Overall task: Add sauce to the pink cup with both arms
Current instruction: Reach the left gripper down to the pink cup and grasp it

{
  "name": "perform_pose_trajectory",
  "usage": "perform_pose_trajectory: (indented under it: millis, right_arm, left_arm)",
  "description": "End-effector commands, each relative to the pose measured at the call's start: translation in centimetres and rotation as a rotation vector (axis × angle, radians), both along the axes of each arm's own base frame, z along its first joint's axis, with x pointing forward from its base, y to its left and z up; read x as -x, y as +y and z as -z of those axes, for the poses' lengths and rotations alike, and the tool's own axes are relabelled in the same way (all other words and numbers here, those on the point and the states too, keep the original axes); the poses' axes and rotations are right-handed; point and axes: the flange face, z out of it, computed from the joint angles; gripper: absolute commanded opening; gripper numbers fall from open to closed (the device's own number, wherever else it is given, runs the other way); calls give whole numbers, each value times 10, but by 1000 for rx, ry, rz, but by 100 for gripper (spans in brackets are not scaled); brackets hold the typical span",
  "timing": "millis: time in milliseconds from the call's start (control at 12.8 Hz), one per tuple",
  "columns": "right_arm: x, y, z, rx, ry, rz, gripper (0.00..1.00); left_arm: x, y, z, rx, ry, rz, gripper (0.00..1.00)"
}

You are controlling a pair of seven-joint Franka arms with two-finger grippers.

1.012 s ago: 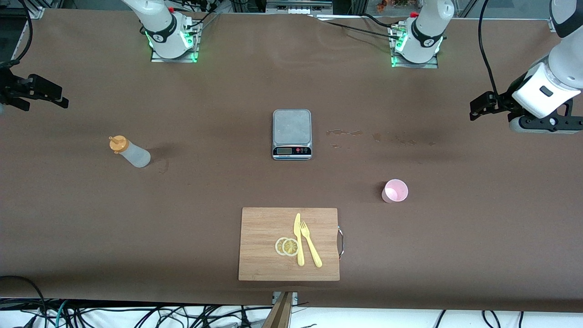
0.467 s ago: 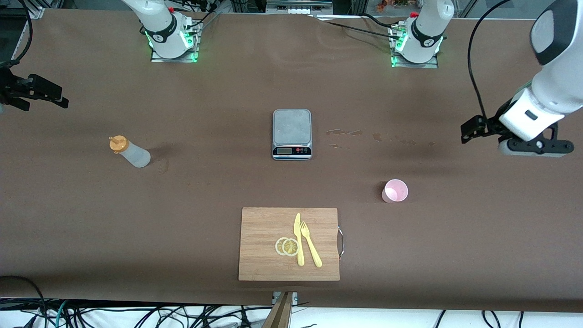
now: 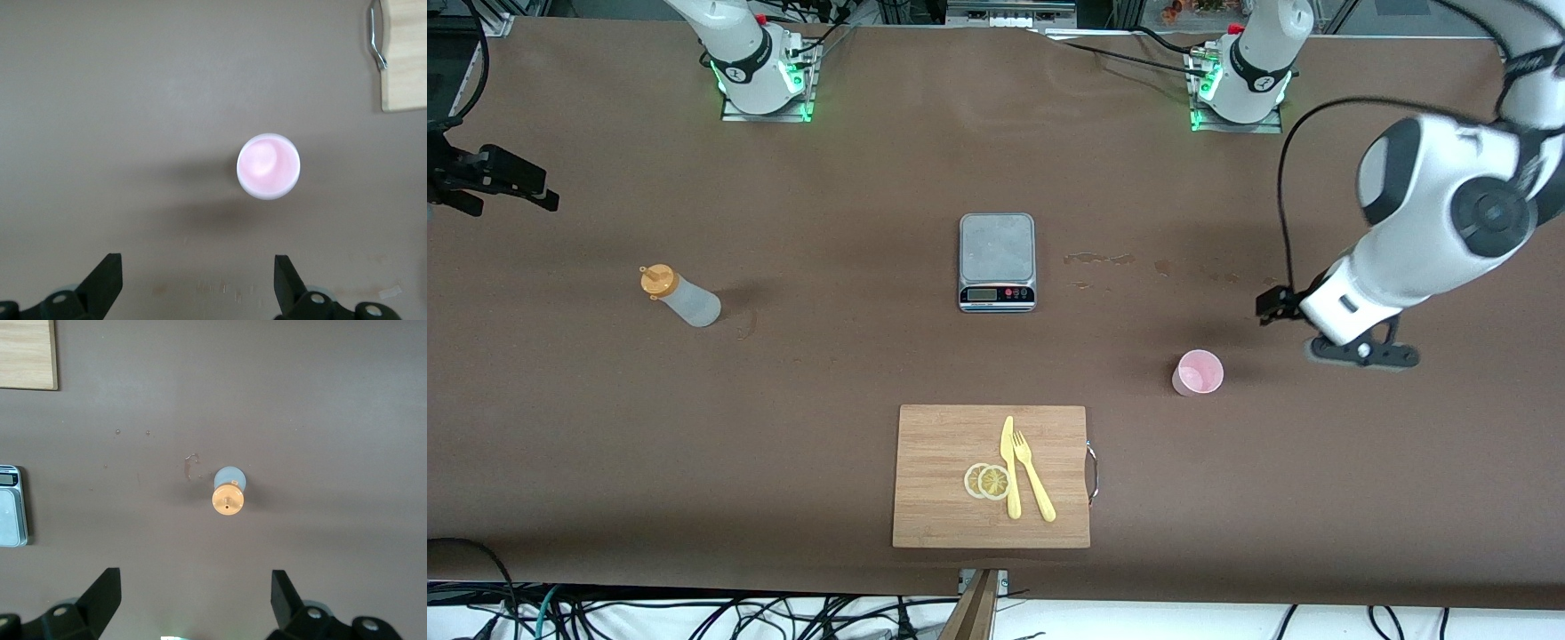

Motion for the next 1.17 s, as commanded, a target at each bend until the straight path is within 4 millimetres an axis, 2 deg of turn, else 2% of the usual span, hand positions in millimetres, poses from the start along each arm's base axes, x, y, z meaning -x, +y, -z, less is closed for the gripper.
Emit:
perform_pose_trajectory:
  millis: [0, 78, 311, 545, 701, 778, 856, 934, 1090]
  right_arm:
    - [3, -2, -8, -13, -23, -9, 100]
    - [3, -1, -8, -13, -23, -10, 100]
    - [2, -3, -7, -13, -21, -7, 100]
    - [2, -3, -7, -13, -21, -7, 100]
    - [3, -3, -8, -13, -23, -7, 100]
    - [2, -3, -7, -13, -21, -7, 100]
    - [2, -3, -7, -15, -22, -7, 100]
    - [3, -3, -8, -15, -23, -7, 100]
    - [2, -3, -7, -15, -22, -7, 100]
  left_arm:
    - [-19, -7, 48, 12, -51, 23, 100]
    - [-21, -12, 65, 15, -68, 30, 100]
    - [-8, -21, 118, 6, -8, 47, 100]
    - [-10, -23, 156, 9, -14, 48, 98]
    - [-10, -23, 165, 9, -15, 46, 79]
    - [-11, -24, 164, 10, -16, 44, 64]
    - [-11, -24, 164, 12, -16, 37, 47]
    - [-11, -24, 162, 25, -15, 22, 19]
    - [-11, -27, 161, 41, -14, 7, 7]
